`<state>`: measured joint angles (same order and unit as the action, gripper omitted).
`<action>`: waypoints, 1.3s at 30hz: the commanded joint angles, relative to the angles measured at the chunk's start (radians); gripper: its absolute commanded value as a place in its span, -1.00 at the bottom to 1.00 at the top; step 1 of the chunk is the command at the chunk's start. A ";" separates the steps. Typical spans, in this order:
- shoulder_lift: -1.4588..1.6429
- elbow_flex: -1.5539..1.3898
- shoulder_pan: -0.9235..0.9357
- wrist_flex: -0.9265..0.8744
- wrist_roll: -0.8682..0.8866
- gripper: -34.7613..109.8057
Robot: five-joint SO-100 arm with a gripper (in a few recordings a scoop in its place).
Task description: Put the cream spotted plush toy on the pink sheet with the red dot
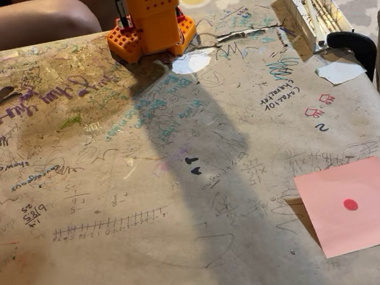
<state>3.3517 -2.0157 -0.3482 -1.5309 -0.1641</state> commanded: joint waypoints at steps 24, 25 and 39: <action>-1.404 0.393 -0.055 0.298 -0.014 -0.06; -1.213 0.132 -0.051 0.469 -0.037 -0.05; -0.268 -0.453 0.006 0.172 -0.215 -0.06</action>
<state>2.8685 -2.4068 -0.3528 -1.2379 -0.3390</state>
